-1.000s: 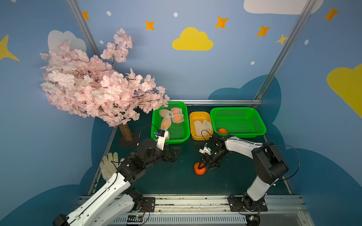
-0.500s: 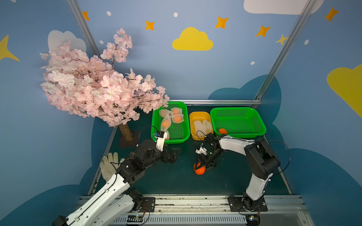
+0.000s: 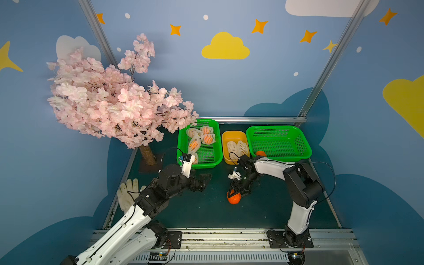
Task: Remove foam nets from oranges
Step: Pick up the orange from the center of the board, then place the orange in the basket.
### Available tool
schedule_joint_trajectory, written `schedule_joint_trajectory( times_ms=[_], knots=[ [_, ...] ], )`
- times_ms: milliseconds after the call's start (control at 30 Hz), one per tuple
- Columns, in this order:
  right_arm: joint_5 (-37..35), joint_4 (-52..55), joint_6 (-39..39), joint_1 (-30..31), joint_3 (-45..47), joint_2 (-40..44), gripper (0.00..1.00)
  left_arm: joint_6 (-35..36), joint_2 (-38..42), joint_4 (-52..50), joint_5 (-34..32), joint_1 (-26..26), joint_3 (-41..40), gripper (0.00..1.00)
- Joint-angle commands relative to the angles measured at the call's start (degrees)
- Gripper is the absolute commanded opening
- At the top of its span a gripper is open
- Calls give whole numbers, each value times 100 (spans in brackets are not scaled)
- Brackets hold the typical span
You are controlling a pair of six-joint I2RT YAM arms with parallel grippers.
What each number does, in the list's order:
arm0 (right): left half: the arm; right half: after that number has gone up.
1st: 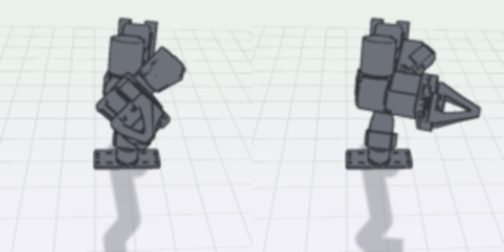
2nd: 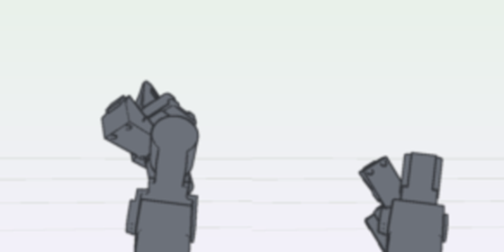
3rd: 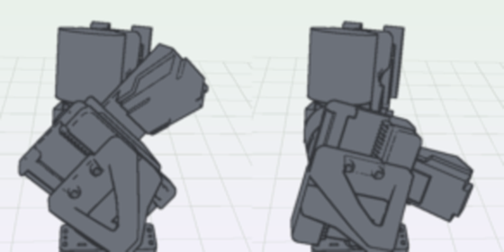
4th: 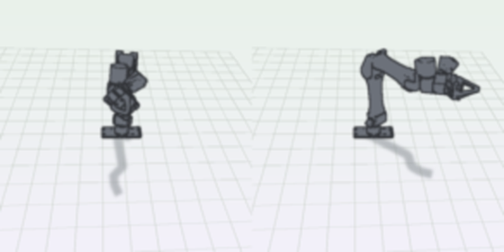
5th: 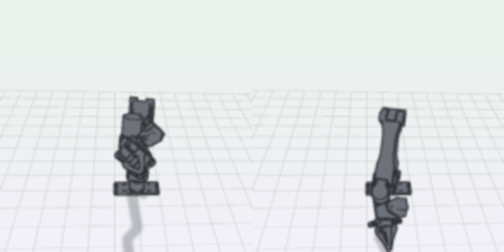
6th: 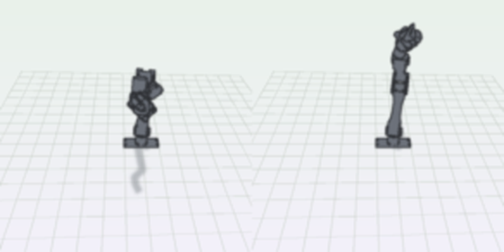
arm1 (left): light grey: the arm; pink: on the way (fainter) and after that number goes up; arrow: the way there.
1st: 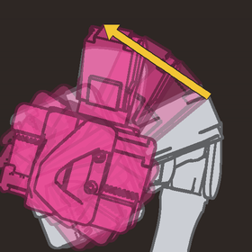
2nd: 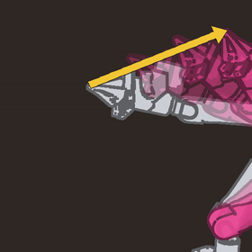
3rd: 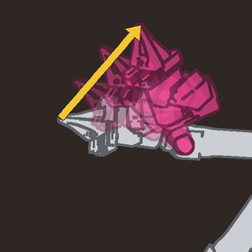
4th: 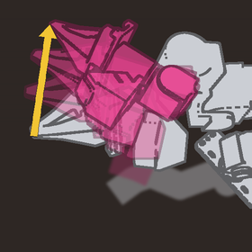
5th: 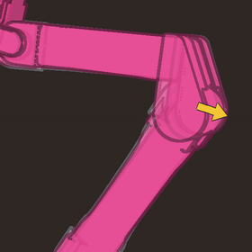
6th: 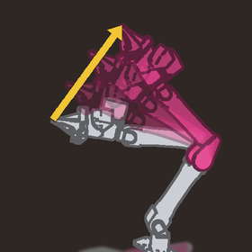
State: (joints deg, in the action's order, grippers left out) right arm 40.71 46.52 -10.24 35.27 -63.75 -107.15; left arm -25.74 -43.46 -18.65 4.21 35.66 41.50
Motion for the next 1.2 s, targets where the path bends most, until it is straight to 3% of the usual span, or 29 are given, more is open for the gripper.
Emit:
schedule_joint_trajectory(
  times_ms=[0,267,567,767,900,1167],
  knots=[
    [-51,293,68,22,-214,73,48,113,9,-72,-51,-36,-8,99],
    [19,813,-4,-350,-793,629,46,209,-215,81,47,-138,277,100],
    [-16,1561,190,-1589,-2088,869,46,391,-734,274,282,-182,607,100],
    [-328,1924,242,-2766,-3025,409,46,498,-1080,229,422,-191,910,100],
    [-959,2145,233,-3388,-3759,-112,46,528,-1229,148,484,-191,1075,100],
    [-2264,2665,264,-3816,-5441,-1373,46,522,-1318,2,513,-211,1172,100]
  ],
)
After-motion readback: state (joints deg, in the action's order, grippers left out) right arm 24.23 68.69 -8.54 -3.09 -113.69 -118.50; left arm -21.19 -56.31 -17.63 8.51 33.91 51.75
